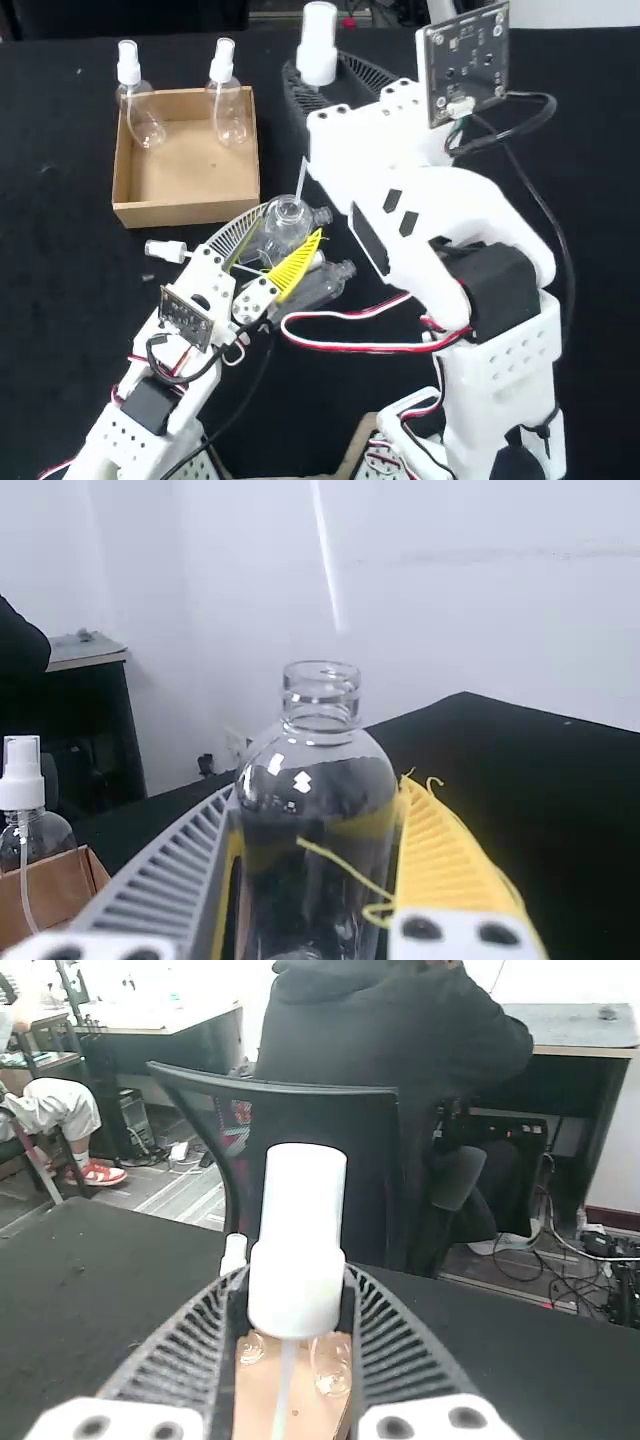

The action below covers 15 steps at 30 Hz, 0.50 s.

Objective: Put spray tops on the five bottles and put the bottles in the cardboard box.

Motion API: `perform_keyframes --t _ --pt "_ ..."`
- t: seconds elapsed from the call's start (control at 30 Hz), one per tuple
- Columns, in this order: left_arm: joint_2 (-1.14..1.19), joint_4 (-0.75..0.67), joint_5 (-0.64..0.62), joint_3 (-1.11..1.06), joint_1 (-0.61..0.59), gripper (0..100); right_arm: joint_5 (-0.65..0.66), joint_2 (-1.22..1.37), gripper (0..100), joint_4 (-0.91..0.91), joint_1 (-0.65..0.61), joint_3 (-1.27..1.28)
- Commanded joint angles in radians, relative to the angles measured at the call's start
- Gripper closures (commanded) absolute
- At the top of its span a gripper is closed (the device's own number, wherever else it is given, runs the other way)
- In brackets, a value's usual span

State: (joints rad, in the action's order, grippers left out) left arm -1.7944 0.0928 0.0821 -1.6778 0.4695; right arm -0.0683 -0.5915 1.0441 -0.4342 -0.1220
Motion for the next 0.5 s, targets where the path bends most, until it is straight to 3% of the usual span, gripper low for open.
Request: perform_keyframes --t 0.0,0.47 --pt "-0.006 -0.02 0.002 -0.022 0.002 89 0.003 -0.004 98.6 -0.057 -0.012 -0.001" --pt "-0.003 -0.02 0.002 -0.022 0.001 89 0.003 -0.028 98.6 -0.087 -0.017 0.157"
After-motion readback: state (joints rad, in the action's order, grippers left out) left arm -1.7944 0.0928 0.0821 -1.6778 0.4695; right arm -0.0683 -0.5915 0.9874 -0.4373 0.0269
